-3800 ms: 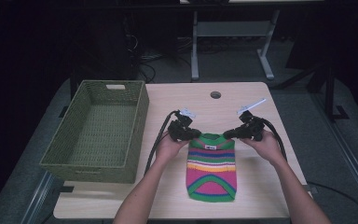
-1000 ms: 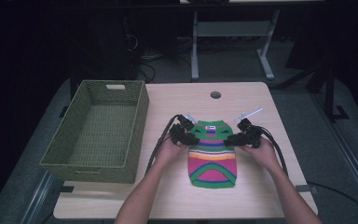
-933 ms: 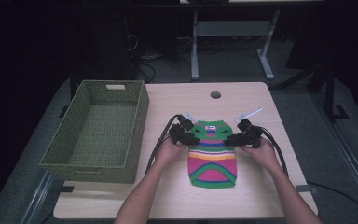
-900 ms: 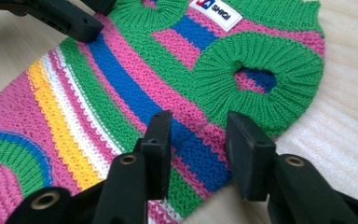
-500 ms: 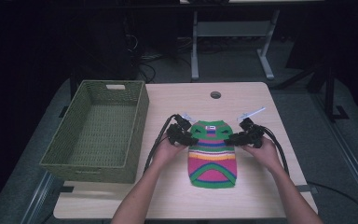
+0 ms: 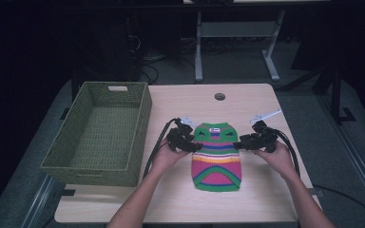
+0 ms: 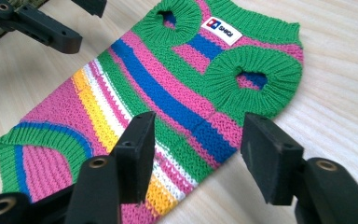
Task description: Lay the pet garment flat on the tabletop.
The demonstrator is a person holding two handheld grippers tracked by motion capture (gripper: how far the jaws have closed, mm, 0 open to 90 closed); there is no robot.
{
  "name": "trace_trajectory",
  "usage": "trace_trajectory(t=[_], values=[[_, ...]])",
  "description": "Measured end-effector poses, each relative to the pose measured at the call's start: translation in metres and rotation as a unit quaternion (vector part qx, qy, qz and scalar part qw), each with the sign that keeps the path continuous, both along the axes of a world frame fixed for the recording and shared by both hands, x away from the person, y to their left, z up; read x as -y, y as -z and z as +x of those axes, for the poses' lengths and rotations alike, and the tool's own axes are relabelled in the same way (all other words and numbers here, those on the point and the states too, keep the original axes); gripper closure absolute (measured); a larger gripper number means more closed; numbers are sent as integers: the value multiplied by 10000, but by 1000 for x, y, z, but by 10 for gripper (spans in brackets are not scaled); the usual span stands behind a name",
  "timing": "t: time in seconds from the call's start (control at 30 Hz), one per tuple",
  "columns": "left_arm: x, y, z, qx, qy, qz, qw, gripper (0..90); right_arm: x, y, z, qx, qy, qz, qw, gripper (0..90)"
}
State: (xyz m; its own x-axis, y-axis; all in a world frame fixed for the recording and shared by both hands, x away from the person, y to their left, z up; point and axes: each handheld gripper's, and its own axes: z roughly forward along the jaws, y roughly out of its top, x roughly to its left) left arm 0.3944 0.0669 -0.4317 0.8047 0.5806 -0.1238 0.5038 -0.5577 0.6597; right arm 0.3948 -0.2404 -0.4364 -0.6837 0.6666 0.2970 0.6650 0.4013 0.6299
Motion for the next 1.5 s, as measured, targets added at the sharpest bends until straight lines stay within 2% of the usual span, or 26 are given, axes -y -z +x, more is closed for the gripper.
trace_trajectory(t=[0.4, 0.8, 1.07, 1.3, 1.5], values=[[-9, 0, -14, 4, -25, -69, 10000, 388, 10, -4, -14, 14, -55, 117, 9999, 384], [-20, -4, -27, 49, -7, -136, 9999, 376, 19, -4, -24, 4, -56, 148, 9999, 366], [-27, -3, -32, 27, -41, -115, 9999, 361, 25, -4, -33, 9, -25, 167, 9999, 361], [-34, -3, -39, 40, -126, -212, 9997, 359, 32, -2, -37, -35, 4, 183, 9998, 351], [-39, -1, -43, 30, -107, -197, 9997, 359, 35, -3, -42, -9, 24, 191, 9998, 350]])
